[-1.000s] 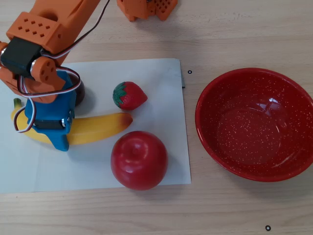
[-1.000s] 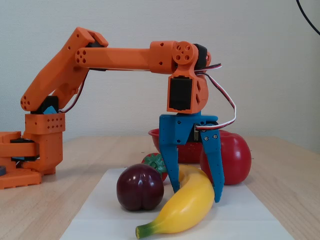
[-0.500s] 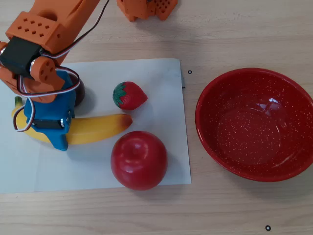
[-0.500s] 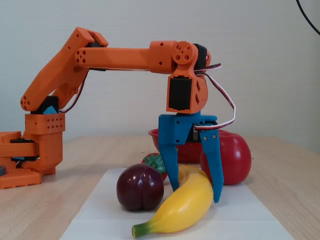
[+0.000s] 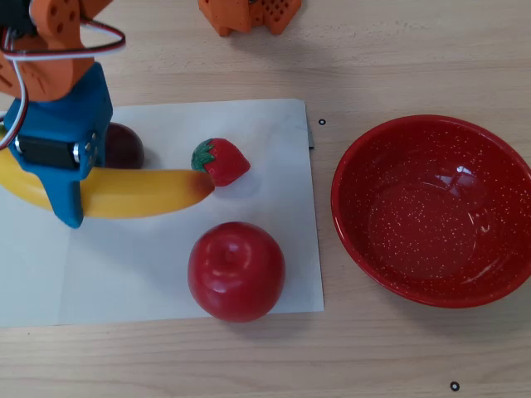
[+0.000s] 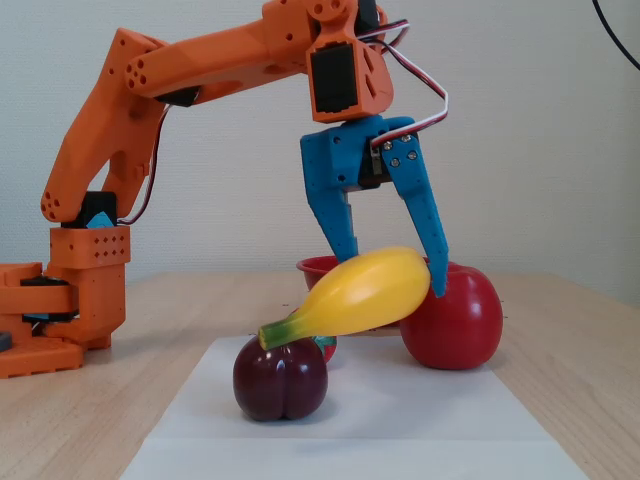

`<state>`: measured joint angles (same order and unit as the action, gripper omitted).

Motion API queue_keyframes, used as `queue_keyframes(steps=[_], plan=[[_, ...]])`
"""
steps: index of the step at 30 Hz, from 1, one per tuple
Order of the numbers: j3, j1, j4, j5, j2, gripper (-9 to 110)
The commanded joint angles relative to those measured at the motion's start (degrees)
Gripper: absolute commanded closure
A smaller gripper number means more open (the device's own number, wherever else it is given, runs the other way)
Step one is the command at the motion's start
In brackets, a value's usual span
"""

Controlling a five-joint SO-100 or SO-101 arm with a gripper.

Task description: Grasp the banana and put it in the red bowl

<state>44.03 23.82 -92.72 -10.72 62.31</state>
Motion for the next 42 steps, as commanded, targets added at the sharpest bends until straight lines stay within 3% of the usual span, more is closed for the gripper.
queue_keyframes(steps=[1, 12, 21, 32, 42], plan=[[-2.29, 0.97, -2.02, 1.67, 12.83, 101], [16.44, -2.81, 0.53, 3.34, 34.80, 101], [27.25, -12.39, 0.26, 6.50, 49.66, 101], [21.80, -32.61, -3.87, 14.59, 49.31, 101], [22.76, -50.27, 6.77, 15.56, 44.30, 101]])
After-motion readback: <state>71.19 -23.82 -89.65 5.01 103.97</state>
